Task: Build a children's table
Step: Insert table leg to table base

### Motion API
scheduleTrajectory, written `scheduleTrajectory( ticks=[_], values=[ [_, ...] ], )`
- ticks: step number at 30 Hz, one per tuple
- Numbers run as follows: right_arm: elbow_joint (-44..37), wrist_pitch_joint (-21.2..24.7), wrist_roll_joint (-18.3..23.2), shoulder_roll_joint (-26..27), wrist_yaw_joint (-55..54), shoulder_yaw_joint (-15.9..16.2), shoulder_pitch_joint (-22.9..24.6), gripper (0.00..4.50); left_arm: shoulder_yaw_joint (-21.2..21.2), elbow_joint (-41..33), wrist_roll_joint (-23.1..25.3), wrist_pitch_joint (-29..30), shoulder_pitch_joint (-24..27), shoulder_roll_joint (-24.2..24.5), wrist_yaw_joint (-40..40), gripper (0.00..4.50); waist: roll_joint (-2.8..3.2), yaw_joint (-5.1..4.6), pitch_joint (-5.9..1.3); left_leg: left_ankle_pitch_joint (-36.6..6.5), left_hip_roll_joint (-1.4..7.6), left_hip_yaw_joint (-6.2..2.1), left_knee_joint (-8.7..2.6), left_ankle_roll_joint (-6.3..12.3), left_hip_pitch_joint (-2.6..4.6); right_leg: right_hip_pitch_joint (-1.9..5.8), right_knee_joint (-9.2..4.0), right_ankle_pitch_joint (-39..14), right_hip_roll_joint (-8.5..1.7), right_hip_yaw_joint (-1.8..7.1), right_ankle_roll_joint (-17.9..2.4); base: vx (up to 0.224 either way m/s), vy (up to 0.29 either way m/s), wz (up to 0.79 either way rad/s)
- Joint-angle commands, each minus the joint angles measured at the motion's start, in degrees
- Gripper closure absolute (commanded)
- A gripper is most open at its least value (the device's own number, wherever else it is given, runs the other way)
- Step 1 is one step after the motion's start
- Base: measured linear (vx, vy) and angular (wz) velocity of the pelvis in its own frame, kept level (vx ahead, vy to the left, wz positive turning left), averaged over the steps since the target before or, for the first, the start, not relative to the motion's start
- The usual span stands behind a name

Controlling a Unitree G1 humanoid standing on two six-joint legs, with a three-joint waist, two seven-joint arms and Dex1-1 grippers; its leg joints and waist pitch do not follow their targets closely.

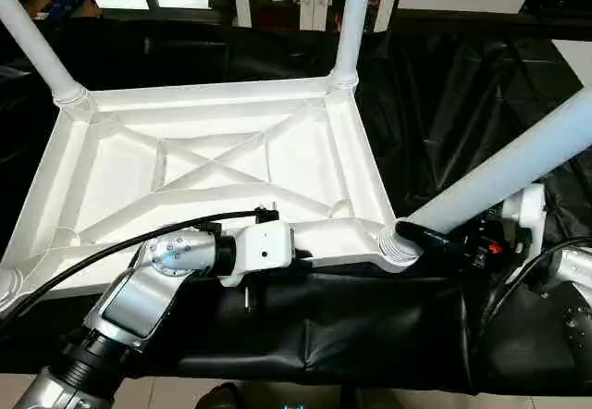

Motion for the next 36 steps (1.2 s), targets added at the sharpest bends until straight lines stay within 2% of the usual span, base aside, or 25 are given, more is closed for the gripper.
scheduleTrajectory(
  ticks=[1, 3, 4, 5, 6, 7, 8, 9, 10, 12, 13, 14, 15, 17, 19, 22, 23, 26, 28, 31, 34, 35, 36],
  values=[
    [5.1, 10.1, 1.8, 1.6, -3.1, 1.2, 1.4, 2.66, -1.2, 1.1, -1.2, -0.1, 1.2, -1.3, 1.2, 4.50, -0.53, -0.15, -0.69, -15.7, 0.41, 0.27, -3.66, 4.04, -0.38, 1.26, -4.63, -16.4, -0.92, 1.12, -11.0, 0.000, 0.000, 0.00],
    [4.7, 14.4, 9.5, 2.6, -7.9, -4.4, -2.7, 2.66, -1.0, 1.0, -1.3, -0.2, 1.4, -1.3, 1.2, 4.50, -0.44, -0.16, -0.77, -15.0, 0.41, 0.34, -3.55, 3.84, -0.28, 1.23, -4.62, -15.5, -0.87, 1.16, -11.1, 0.000, 0.000, 0.00],
    [4.2, 17.1, 14.5, 2.6, -10.3, -7.3, -4.9, 2.66, -0.9, 0.9, -1.4, -0.2, 1.5, -1.2, 1.1, 4.50, -0.41, -0.40, -0.79, -12.7, 0.12, 0.19, -3.44, 3.92, -0.74, 1.55, -4.27, -13.9, -0.79, 1.15, -11.5, 0.000, 0.000, 0.00],
    [3.9, 19.2, 18.7, 2.5, -12.0, -9.3, -6.6, 2.66, -0.9, 0.8, -1.5, -0.2, 1.5, -1.1, 1.0, 4.50, -0.52, -0.50, -0.86, -11.3, 0.02, 0.21, -3.32, 4.04, -0.77, 1.67, -4.18, -12.6, -0.75, 1.16, -11.7, 0.000, 0.000, 0.00],
    [3.4, 22.6, 25.4, 2.0, -14.1, -12.0, -8.7, 2.66, -0.8, 0.7, -1.5, -0.2, 1.6, -1.1, 1.0, 4.50, -0.46, -0.66, -1.15, -7.3, -0.15, 0.36, -2.79, 4.88, -0.53, 1.71, -3.75, -7.6, -0.50, 1.31, -12.5, 0.000, 0.000, 0.00],
    [3.2, 23.4, 27.0, 1.9, -14.5, -12.5, -9.0, 2.66, -0.8, 0.7, -1.5, -0.1, 1.7, -1.1, 0.9, 4.50, -0.58, -0.81, -1.55, -2.5, -0.40, 0.50, -2.14, 6.21, -0.96, 2.14, -2.81, -0.1, -0.21, 1.45, -13.5, 0.000, 0.000, 0.00],
    [2.7, 25.6, 30.9, 1.5, -15.4, -13.7, -9.9, 2.66, -0.8, 0.7, -1.5, 0.0, 1.7, -1.0, 0.9, 4.50, -0.48, -0.77, -1.45, -0.2, -0.55, 0.54, -1.99, 6.82, -1.25, 2.16, -2.43, 3.3, -0.01, 1.41, -13.7, 0.000, 0.000, 0.00],
    [1.1, 30.9, 38.9, 0.7, -16.9, -15.8, -10.9, 2.66, -0.9, 0.6, -1.5, 0.1, 1.8, -1.1, 0.9, 4.50, -0.18, -0.64, -1.18, 1.6, -0.78, 0.85, -1.77, 8.41, -0.82, 1.94, -2.23, 8.2, 0.25, 1.58, -14.3, 0.000, 0.000, 0.00],
    [0.6, 32.2, 40.9, 0.6, -17.3, -16.2, -11.0, 2.66, -0.9, 0.5, -1.5, 0.1, 1.8, -1.2, 0.9, 4.50, -0.09, -0.55, -1.23, 2.8, -0.72, 1.01, -1.50, 9.74, -0.86, 2.01, -1.81, 11.3, 0.31, 1.64, -14.9, 0.000, 0.000, 0.00],
    [0.1, 36.6, 50.3, -0.1, -19.5, -17.5, -11.4, 2.66, -1.1, 0.4, -1.4, 0.3, 1.9, -1.3, 0.9, 4.50, 0.13, -0.23, -0.79, 3.2, -0.60, 1.10, -1.49, 10.82, -0.83, 1.84, -1.81, 12.4, 0.26, 1.58, -15.0, 0.000, 0.000, 0.00],
    [0.4, 38.7, 53.9, -0.2, -20.3, -18.6, -11.7, 2.66, -1.1, 0.3, -1.4, 0.4, 1.9, -1.4, 0.8, 4.50, 0.16, -0.07, -0.79, 2.7, -0.58, 1.12, -1.50, 11.04, -0.77, 1.85, -1.89, 11.5, 0.18, 1.53, -15.1, 0.000, 0.000, 0.00],
    [0.4, 38.7, 53.9, -0.2, -20.3, -18.6, -11.7, 2.66, -1.1, 0.3, -1.4, 0.4, 1.9, -1.4, 0.8, 4.50, 0.16, -0.07, -0.79, 2.7, -0.58, 1.12, -1.50, 11.04, -0.77, 1.85, -1.89, 11.5, 0.18, 1.53, -15.1, 0.000, 0.000, 0.00],
    [0.6, 39.9, 55.7, -0.3, -20.7, -19.1, -11.9, 2.66, -1.1, 0.2, -1.5, 0.5, 2.0, -1.4, 0.8, 4.50, 0.07, 0.17, -0.58, 1.0, -0.56, 1.25, -1.59, 10.45, -0.82, 1.75, -2.17, 8.0, 0.10, 1.48, -14.8, 0.000, 0.000, 0.00],
    [0.6, 42.4, 60.8, -1.1, -20.9, -19.1, -11.5, 2.66, -1.1, 0.0, -1.5, 0.7, 2.0, -1.4, 0.8, 4.50, -0.14, 0.42, -0.49, -0.3, -0.50, 1.33, -1.73, 9.44, -0.82, 1.72, -2.39, 4.5, 0.02, 1.50, -14.2, 0.000, 0.000, 0.00],
    [0.8, 46.5, 68.6, -2.3, -21.5, -19.4, -10.6, 2.66, -1.0, -0.3, -1.6, 1.0, 2.0, -1.4, 0.7, 4.50, -0.13, 0.63, -0.22, -0.9, -0.46, 1.39, -1.81, 9.11, -0.69, 1.63, -2.55, 2.8, -0.04, 1.64, -13.9, 0.000, 0.000, 0.00],
    [0.9, 49.7, 74.2, -2.7, -23.5, -19.8, -10.1, 2.66, -1.1, -0.6, -1.7, 1.2, 2.2, -1.2, 0.7, 4.50, -0.33, 0.68, -0.13, -0.2, -0.51, 1.51, -1.74, 8.87, -0.79, 1.50, -2.49, 2.9, 0.01, 1.68, -13.5, 0.000, 0.000, 0.00],
    [0.9, 49.7, 74.2, -2.7, -23.5, -19.8, -10.1, 2.66, -1.1, -0.6, -1.7, 1.2, 2.2, -1.2, 0.7, 4.50, -0.29, 0.72, -0.13, 0.0, -0.52, 1.53, -1.73, 8.88, -0.72, 1.50, -2.49, 3.0, -0.02, 1.68, -13.4, 0.000, 0.000, 0.00],
    [0.6, 50.6, 81.3, -2.9, -26.8, -20.2, -9.2, 2.66, -1.0, -1.0, -1.7, 1.4, 2.5, -1.0, 0.7, 4.50, -0.35, 0.82, -0.11, 0.4, -0.60, 1.55, -1.69, 8.88, -0.80, 1.51, -2.47, 3.4, -0.04, 1.71, -13.1, 0.000, 0.000, 0.00],
    [0.9, 51.9, 83.1, -3.0, -27.4, -20.8, -9.1, 2.66, -1.0, -1.1, -1.7, 1.5, 2.6, -1.0, 0.6, 4.50, -0.38, 0.83, -0.14, 0.8, -0.67, 1.59, -1.64, 8.85, -0.83, 1.55, -2.41, 4.0, 0.07, 1.72, -13.1, 0.000, 0.000, 0.00],
    [1.5, 53.4, 83.2, -2.3, -27.9, -22.3, -9.5, 2.66, -1.1, -1.3, -1.7, 1.6, 2.7, -1.0, 0.6, 4.50, -0.50, 0.85, -0.20, 1.4, -0.73, 1.63, -1.54, 9.14, -0.96, 1.56, -2.22, 5.7, 0.16, 1.66, -13.2, 0.000, 0.000, 0.00],
    [1.7, 49.7, 83.2, -0.8, -32.5, -22.9, -10.3, 2.66, -1.2, -1.3, -1.6, 1.6, 2.7, -1.1, 0.7, 4.50, -0.52, 0.89, -0.24, 1.5, -0.73, 1.66, -1.55, 8.81, -0.96, 1.48, -2.25, 5.1, 0.05, 1.64, -13.0, 0.000, 0.000, 0.00],
    [2.1, 44.2, 83.2, 1.2, -39.1, -23.3, -11.3, 2.66, -1.3, -1.4, -1.6, 1.7, 2.6, -1.2, 0.7, 4.50, -0.54, 0.84, -0.20, 1.9, -0.69, 1.66, -1.62, 8.30, -0.98, 1.37, -2.24, 4.3, -0.08, 1.63, -12.8, 0.000, 0.000, 0.00],
    [2.2, 42.6, 83.2, 1.8, -41.3, -23.4, -11.6, 2.66, -1.3, -1.4, -1.6, 1.7, 2.6, -1.2, 0.7, 4.50, -0.54, 0.84, -0.20, 1.9, -0.69, 1.66, -1.62, 8.30, -0.98, 1.37, -2.24, 4.3, -0.08, 1.63, -12.8, 0.000, 0.000, 0.00]
  ],
)
